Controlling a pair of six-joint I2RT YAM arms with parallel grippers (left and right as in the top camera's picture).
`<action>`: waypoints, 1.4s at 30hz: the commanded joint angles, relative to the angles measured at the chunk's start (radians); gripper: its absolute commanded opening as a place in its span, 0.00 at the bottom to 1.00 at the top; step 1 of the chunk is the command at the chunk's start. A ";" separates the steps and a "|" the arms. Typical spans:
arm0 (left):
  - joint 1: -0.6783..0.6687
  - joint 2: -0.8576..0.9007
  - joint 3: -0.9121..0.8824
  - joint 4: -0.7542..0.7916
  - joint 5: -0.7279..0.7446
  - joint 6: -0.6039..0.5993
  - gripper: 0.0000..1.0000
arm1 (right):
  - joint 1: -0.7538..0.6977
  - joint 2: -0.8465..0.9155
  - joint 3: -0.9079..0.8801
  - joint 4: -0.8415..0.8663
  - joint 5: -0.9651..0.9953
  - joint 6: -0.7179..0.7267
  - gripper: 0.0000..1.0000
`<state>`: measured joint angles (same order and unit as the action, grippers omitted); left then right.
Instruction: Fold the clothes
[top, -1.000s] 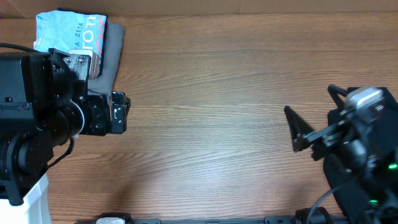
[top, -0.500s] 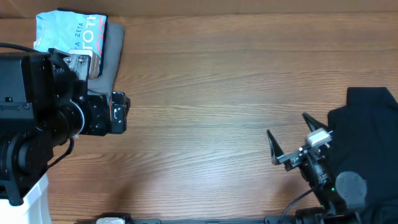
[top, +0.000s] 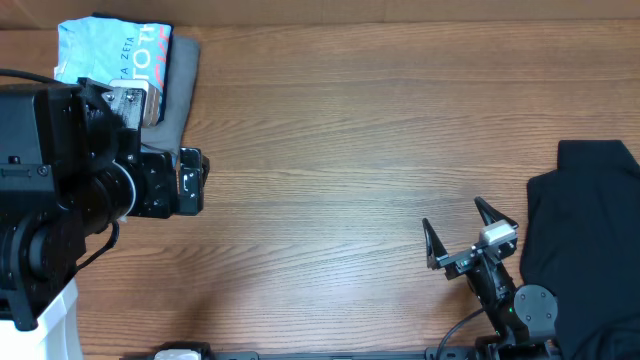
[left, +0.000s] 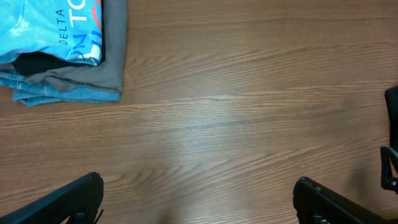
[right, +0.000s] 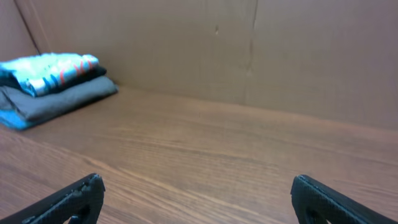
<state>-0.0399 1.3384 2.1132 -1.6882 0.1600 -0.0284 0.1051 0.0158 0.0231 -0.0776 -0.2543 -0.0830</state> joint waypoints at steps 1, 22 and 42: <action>-0.006 0.003 -0.001 -0.001 -0.003 -0.020 1.00 | -0.003 -0.013 -0.015 0.021 0.016 0.035 1.00; -0.006 0.003 -0.001 -0.001 -0.003 -0.020 1.00 | -0.003 -0.013 -0.015 0.021 0.015 0.035 1.00; 0.048 -0.396 -0.442 0.613 -0.168 0.056 1.00 | -0.003 -0.013 -0.015 0.021 0.015 0.035 1.00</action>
<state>-0.0204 1.0176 1.7866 -1.1313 0.0208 0.0010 0.1055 0.0154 0.0189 -0.0635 -0.2535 -0.0551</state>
